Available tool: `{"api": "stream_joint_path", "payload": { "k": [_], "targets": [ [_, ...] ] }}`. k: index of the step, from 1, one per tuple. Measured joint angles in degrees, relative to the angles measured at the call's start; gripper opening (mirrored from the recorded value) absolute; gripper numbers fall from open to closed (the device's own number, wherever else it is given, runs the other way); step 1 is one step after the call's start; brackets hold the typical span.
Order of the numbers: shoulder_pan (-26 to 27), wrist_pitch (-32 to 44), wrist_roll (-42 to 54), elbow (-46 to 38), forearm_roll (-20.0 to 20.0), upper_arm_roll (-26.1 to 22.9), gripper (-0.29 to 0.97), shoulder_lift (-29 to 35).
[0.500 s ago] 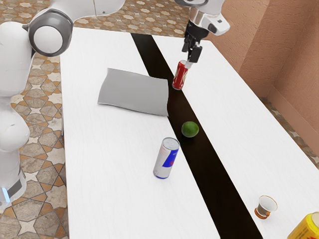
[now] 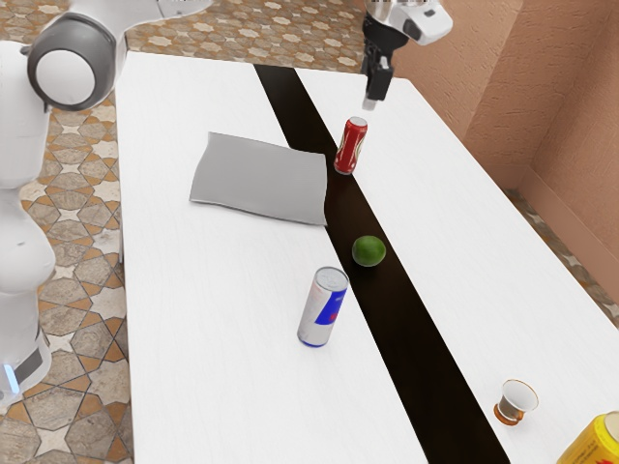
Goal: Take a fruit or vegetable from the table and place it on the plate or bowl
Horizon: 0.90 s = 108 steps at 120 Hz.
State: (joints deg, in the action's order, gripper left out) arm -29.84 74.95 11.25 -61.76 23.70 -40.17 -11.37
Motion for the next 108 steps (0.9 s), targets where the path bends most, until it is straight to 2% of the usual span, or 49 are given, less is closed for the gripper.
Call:
{"api": "stream_joint_path", "payload": {
  "k": [29, 45, 57, 78, 108],
  "targets": [
    [2.8, -1.6, -0.9, -1.7, -3.8, -0.2, 0.68, -0.9],
    [2.5, -1.8, -3.6, -1.8, -7.0, -0.6, 0.68, -8.1],
    [2.4, -1.4, -5.8, -2.6, -8.2, -1.7, 0.68, -10.5],
    [1.4, 0.8, -9.2, -11.5, -9.2, -2.1, 0.68, -7.4],
    [-0.4, 9.2, -12.4, -20.9, -12.4, -2.2, 0.68, -6.8]
  ]
}}
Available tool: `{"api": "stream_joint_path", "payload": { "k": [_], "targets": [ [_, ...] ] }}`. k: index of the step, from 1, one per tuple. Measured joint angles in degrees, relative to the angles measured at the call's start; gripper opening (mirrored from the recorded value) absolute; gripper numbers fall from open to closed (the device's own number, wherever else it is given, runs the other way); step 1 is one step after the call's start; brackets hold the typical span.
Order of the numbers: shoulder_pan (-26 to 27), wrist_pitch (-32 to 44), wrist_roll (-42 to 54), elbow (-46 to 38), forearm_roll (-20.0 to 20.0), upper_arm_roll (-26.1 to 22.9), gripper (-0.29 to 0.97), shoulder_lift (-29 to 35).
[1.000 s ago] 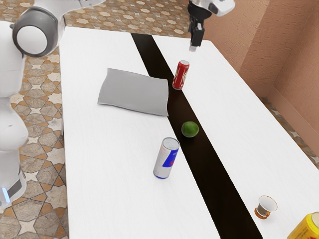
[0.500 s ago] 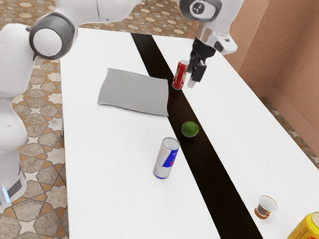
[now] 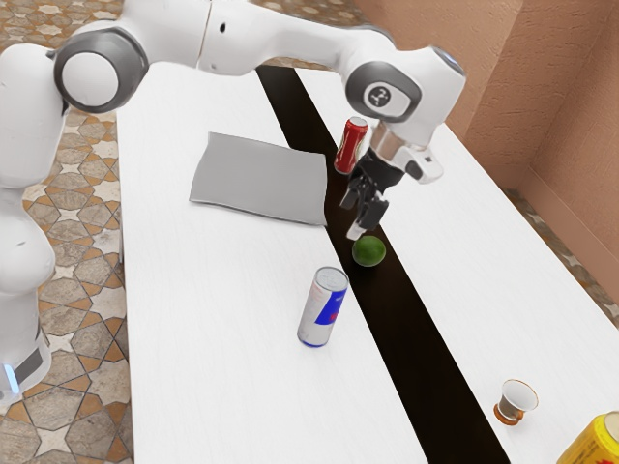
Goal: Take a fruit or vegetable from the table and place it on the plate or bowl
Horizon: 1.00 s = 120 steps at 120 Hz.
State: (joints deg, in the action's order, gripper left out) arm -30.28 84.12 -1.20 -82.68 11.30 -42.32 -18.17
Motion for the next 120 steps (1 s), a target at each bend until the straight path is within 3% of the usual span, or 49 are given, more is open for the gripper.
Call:
{"api": "stream_joint_path", "payload": {
  "k": [17, 52, 120],
  "targets": [
    [-0.9, 2.8, -1.3, 0.6, 0.6, 0.2, 0.68, -0.3],
    [-1.5, 2.1, -0.3, 15.5, 6.9, -1.7, 0.68, -10.6],
    [-3.0, 5.2, -1.1, 6.7, 5.9, -2.9, 0.68, -12.8]
  ]
}}
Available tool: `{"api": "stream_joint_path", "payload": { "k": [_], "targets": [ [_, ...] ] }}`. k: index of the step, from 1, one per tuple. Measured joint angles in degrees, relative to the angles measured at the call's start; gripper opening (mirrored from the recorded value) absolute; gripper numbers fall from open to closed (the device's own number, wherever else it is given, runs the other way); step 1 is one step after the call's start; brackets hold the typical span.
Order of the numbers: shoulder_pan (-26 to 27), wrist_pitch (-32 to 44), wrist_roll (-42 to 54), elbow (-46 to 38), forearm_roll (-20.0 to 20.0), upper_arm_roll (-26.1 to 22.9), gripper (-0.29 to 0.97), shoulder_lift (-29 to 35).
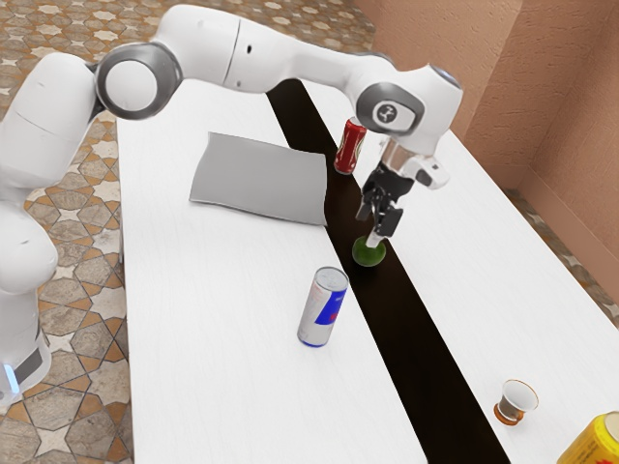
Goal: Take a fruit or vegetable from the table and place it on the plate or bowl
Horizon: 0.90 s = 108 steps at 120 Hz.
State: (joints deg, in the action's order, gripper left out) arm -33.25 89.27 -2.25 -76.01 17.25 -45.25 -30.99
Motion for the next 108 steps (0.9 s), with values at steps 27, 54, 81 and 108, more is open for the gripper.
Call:
{"api": "stream_joint_path", "payload": {
  "k": [27, 54, 81, 108],
  "targets": [
    [-1.0, 3.2, -0.4, -3.6, -0.9, 0.2, 0.68, 0.2],
    [-1.4, 7.1, -0.6, -4.6, -1.2, 0.9, 0.68, -0.1],
    [-1.5, 12.3, -0.8, -7.3, -0.8, 1.8, 0.68, -0.3],
    [-1.5, 16.2, -1.0, -9.1, -0.9, 2.3, 0.63, -0.5]
  ]
}}
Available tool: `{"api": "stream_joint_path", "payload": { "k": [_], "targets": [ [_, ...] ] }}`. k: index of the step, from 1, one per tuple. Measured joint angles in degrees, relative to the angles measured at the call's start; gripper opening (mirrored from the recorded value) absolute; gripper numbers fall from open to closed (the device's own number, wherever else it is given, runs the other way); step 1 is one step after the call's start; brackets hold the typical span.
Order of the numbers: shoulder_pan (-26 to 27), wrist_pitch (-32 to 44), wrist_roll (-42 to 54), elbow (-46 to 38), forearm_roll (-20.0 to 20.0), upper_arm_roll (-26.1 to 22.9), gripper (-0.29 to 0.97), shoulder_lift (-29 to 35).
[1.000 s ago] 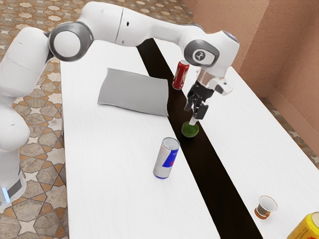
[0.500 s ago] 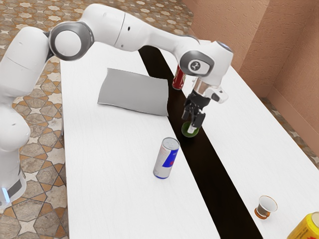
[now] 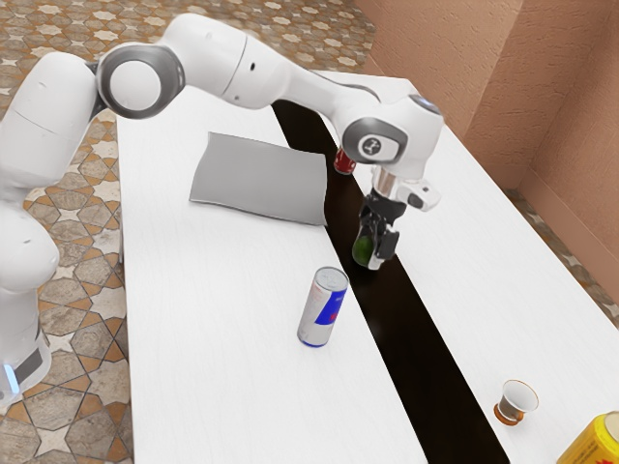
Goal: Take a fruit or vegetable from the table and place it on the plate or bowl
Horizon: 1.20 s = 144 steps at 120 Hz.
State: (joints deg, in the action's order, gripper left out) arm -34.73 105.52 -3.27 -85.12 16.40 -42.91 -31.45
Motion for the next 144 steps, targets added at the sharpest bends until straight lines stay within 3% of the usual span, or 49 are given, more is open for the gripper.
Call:
{"api": "stream_joint_path", "payload": {
  "k": [23, 37, 54, 75, 101, 144],
  "targets": [
    [0.0, 1.2, -0.6, -0.1, 0.2, 0.3, 0.37, 0.2],
    [0.1, 0.6, -1.2, -0.2, 0.4, -0.2, 0.34, 2.5],
    [0.4, -4.0, -2.1, -0.1, 0.3, 0.0, 0.36, 13.1],
    [1.2, -12.5, -2.1, -0.1, -1.8, 10.6, 0.37, 24.8],
    [1.4, -17.1, 0.9, -2.8, -5.8, 27.0, 0.37, 26.6],
    [1.7, -13.9, 5.7, -10.1, -8.3, 32.7, 0.37, 25.4]
  ]
}}
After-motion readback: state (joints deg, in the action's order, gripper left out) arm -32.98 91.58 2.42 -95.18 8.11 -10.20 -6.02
